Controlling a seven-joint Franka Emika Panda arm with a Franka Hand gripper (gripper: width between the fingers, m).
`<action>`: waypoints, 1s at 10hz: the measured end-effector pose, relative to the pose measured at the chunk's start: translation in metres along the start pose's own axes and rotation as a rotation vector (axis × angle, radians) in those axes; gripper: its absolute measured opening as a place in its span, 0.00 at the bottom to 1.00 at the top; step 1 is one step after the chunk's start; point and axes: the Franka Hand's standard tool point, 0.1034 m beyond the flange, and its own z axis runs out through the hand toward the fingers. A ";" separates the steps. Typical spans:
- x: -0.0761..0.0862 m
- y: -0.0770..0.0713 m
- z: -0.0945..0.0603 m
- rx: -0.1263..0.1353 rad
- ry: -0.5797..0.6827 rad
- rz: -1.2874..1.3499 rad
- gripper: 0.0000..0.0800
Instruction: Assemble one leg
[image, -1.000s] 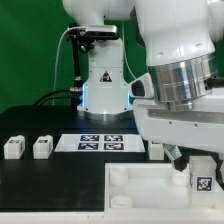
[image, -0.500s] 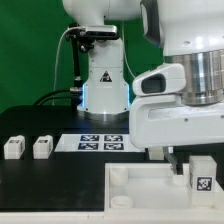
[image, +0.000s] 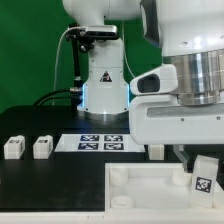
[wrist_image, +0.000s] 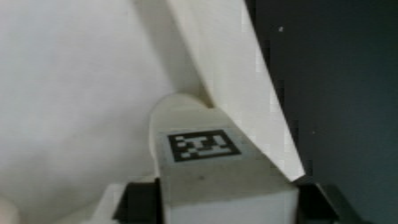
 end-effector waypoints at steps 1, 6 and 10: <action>0.001 0.001 0.000 0.005 -0.003 0.124 0.39; 0.004 0.004 0.000 0.080 -0.083 0.888 0.39; 0.003 0.004 0.000 0.094 -0.097 0.923 0.67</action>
Offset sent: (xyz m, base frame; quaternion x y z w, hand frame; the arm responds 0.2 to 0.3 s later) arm 0.0052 -0.0061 0.0020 0.0245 -0.0272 0.4380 0.8982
